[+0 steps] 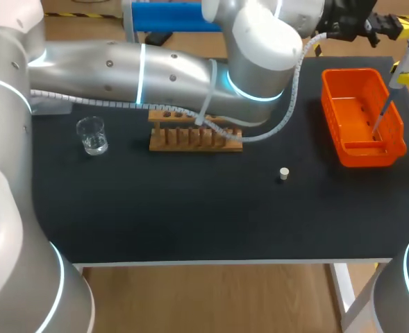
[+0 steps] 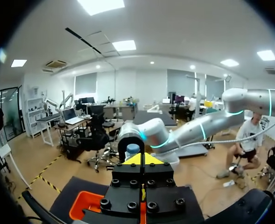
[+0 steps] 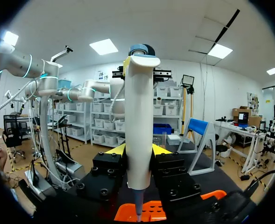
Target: Invert the test tube, pick up the pipette, mount the tip to pipette, aspirate from beaker and dispense into the tube, eject the tip, return the pipette, and cap with the stopper.
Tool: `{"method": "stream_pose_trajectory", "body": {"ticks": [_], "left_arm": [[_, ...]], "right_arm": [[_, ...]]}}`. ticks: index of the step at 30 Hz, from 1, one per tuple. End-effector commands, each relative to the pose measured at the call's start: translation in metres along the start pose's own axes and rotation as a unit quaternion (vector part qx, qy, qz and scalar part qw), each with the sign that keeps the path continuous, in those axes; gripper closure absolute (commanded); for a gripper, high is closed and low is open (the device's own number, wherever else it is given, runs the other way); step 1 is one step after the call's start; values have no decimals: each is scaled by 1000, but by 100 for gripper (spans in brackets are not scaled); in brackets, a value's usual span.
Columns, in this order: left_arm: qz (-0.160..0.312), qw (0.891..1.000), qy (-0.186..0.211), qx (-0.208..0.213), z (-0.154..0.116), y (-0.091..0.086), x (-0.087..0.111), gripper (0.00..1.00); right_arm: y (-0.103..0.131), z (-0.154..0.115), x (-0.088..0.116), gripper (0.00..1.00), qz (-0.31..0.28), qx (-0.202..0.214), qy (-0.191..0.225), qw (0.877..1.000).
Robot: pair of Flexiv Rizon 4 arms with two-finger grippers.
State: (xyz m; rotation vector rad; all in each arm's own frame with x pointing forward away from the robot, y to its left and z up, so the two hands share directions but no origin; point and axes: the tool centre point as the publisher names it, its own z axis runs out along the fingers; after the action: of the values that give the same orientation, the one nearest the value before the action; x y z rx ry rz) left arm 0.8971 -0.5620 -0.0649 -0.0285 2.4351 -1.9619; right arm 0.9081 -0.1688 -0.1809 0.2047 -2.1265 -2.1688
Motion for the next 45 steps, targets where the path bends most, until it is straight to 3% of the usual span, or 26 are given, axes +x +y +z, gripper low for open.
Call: {"method": "stream_pose_trajectory", "body": {"ticks": [1,45], "left_arm": [[-1,999,2,51,8,4,-3,100],[-8,1000,11,22,27,14,5,100]], "right_arm": [[1,0,1,100,0,2,0,1000],[1,0,1,100,0,2,0,1000]]}}
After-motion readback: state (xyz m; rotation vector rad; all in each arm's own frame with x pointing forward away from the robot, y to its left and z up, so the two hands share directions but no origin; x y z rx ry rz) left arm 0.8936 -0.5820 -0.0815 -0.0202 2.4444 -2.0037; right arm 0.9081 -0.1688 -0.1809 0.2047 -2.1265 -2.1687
